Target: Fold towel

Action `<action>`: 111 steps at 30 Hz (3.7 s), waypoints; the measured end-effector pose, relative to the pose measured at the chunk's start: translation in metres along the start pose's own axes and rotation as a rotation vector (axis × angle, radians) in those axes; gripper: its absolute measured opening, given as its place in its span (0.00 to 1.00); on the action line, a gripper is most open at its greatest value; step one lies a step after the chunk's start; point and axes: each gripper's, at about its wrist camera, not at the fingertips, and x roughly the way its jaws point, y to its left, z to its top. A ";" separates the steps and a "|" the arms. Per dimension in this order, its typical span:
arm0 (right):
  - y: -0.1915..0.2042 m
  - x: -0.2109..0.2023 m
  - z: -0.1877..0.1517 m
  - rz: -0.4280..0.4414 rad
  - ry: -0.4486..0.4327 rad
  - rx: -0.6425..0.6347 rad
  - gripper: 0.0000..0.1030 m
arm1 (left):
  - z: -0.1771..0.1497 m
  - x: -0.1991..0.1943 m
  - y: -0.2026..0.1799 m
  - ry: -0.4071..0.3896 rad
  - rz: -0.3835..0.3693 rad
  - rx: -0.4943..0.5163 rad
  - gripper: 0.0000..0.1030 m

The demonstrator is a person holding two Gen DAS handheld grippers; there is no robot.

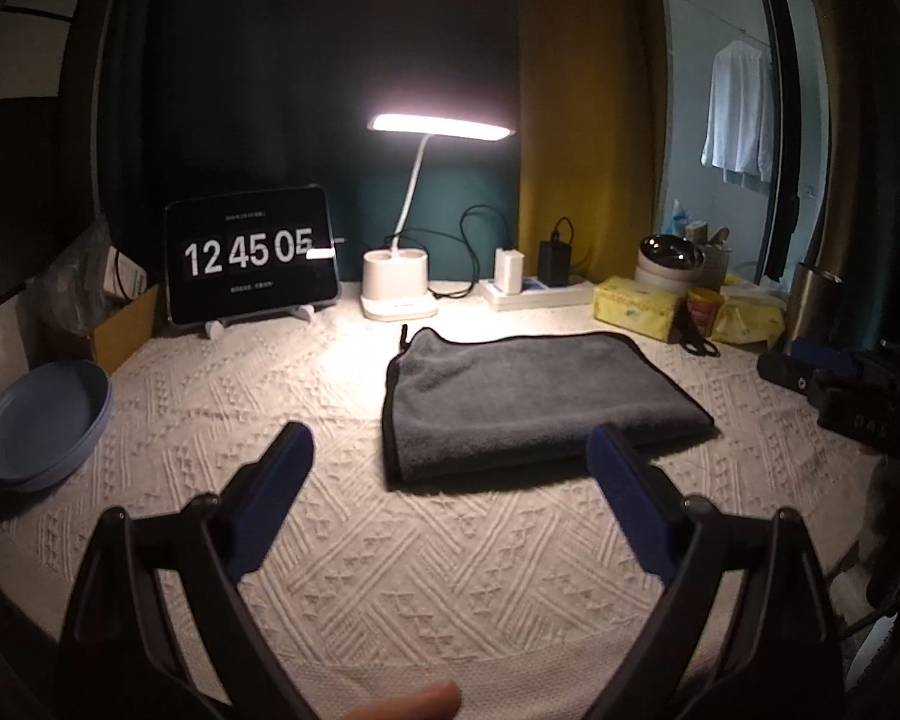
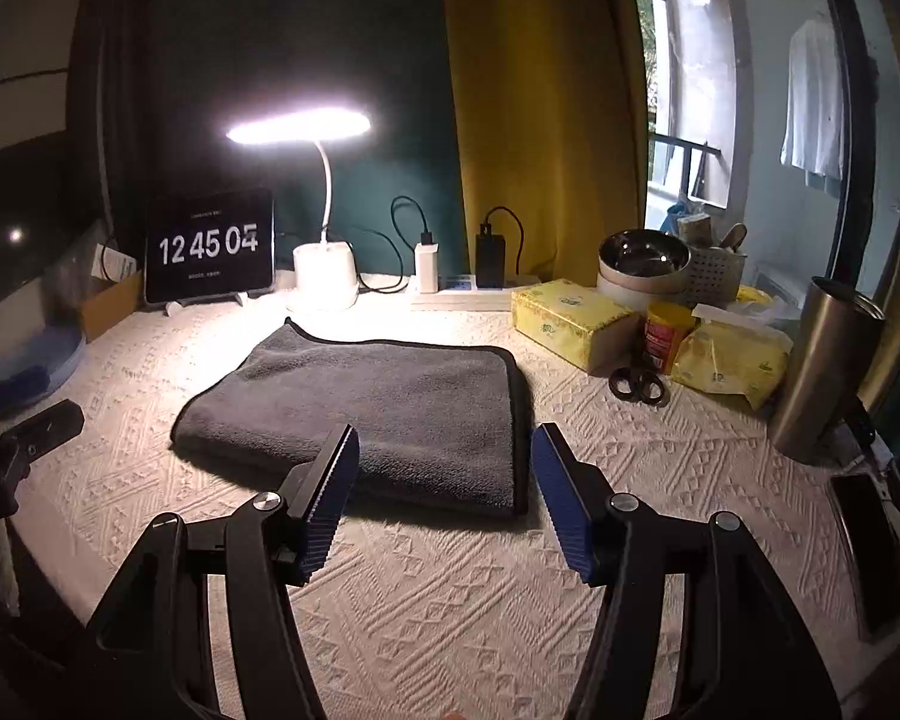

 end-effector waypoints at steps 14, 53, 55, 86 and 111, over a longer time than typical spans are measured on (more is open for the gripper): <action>0.030 -0.071 -0.044 -0.021 -0.159 -0.032 0.61 | -0.035 -0.071 -0.018 -0.193 -0.053 0.006 0.91; 0.059 -0.151 -0.075 -0.112 -0.375 -0.052 0.63 | -0.052 -0.143 -0.015 -0.423 0.011 0.002 0.92; 0.059 -0.151 -0.075 -0.111 -0.373 -0.052 0.63 | -0.052 -0.143 -0.015 -0.422 0.011 0.002 0.92; 0.056 -0.147 -0.081 -0.119 -0.365 -0.045 0.63 | -0.053 -0.141 -0.019 -0.415 0.016 -0.003 0.92; 0.055 -0.146 -0.081 -0.118 -0.364 -0.045 0.63 | -0.055 -0.141 -0.019 -0.411 0.017 -0.008 0.92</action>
